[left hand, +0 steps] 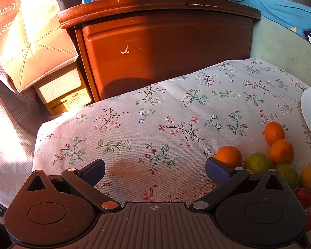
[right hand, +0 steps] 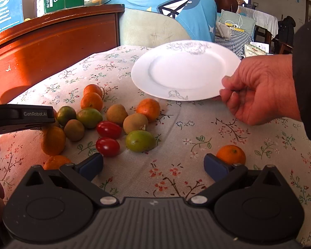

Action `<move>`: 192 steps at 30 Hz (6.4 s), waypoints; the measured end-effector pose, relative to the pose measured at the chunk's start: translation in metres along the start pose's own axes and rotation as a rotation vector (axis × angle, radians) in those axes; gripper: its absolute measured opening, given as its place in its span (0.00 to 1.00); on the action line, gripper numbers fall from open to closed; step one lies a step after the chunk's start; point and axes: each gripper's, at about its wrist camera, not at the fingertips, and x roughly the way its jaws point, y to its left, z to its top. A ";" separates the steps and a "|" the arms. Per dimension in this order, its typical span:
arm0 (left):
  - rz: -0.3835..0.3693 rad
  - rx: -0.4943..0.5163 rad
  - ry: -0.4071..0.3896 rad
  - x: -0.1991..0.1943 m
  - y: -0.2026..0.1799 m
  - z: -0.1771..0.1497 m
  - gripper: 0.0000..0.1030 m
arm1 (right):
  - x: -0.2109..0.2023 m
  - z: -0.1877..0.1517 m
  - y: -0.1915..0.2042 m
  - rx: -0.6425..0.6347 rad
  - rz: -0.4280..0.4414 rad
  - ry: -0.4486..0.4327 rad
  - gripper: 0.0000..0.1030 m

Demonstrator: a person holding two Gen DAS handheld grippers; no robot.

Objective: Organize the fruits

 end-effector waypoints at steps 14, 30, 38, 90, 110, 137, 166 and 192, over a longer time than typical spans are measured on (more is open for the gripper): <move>0.027 0.019 0.006 -0.005 0.000 0.010 1.00 | 0.000 0.000 0.001 0.001 0.000 0.000 0.99; -0.019 -0.021 -0.020 -0.036 0.011 0.035 1.00 | -0.001 0.000 0.003 -0.009 0.019 0.000 0.99; -0.130 0.044 0.049 -0.053 0.006 0.044 1.00 | -0.001 0.001 0.002 -0.008 0.019 0.000 0.99; -0.179 0.257 0.208 -0.093 0.005 0.019 1.00 | -0.041 0.061 -0.038 0.009 0.014 0.280 0.99; -0.186 0.291 0.224 -0.091 -0.002 0.010 1.00 | -0.039 0.060 -0.030 -0.023 -0.021 0.297 0.99; -0.189 0.298 0.219 -0.089 -0.003 0.005 1.00 | -0.037 0.058 -0.027 -0.045 -0.045 0.298 0.99; -0.347 0.176 0.191 -0.087 0.015 -0.001 1.00 | -0.052 0.044 -0.112 0.103 0.057 0.183 0.98; -0.436 0.252 0.113 -0.081 -0.026 -0.025 0.62 | -0.020 0.046 -0.099 0.097 0.167 0.144 0.53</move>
